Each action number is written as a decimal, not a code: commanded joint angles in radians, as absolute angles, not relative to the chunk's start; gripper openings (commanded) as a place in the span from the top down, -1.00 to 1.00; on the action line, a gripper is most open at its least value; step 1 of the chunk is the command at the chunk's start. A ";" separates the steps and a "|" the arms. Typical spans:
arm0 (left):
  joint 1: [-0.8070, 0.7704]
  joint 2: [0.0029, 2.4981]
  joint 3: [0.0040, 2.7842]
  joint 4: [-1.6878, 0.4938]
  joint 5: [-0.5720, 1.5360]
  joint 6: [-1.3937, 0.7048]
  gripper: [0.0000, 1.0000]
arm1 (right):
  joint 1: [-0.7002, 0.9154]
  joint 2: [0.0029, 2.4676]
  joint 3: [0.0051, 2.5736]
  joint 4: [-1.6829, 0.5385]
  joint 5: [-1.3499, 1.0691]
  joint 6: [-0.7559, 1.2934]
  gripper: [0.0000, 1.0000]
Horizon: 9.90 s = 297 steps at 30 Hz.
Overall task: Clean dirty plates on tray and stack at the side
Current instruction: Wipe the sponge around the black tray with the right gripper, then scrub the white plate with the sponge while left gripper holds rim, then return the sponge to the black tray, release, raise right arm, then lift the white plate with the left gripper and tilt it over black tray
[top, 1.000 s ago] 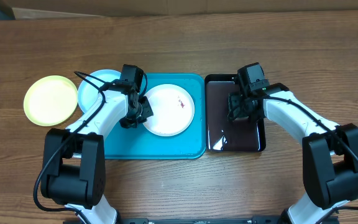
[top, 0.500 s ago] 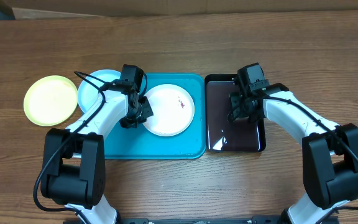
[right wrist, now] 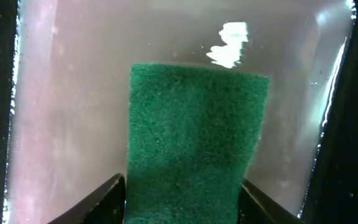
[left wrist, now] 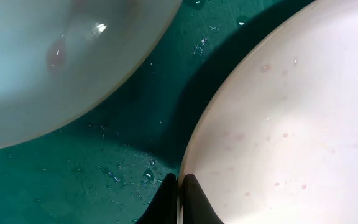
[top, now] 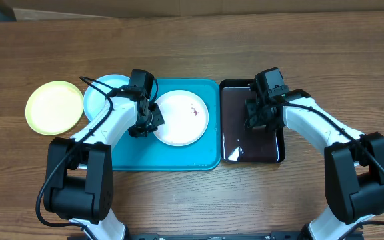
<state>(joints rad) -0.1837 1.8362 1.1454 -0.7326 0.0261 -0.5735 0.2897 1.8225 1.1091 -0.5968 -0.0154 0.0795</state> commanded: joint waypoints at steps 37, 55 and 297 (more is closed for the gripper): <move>-0.184 1.850 1.145 -0.731 0.025 -0.553 0.92 | 0.294 1.501 1.239 -0.828 -0.062 0.090 0.92; -0.184 1.850 1.145 -0.728 0.026 -0.553 0.92 | 0.292 1.384 1.239 -0.814 -0.062 0.104 0.92; -0.184 1.763 1.189 -0.812 0.034 -0.527 0.92 | -0.106 1.924 1.564 -1.000 -0.120 0.186 -1.00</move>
<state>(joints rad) -0.1818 1.8286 1.1450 -0.7914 0.0784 -0.5625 -0.1085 1.9366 1.5486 -1.0054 -0.1230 0.1833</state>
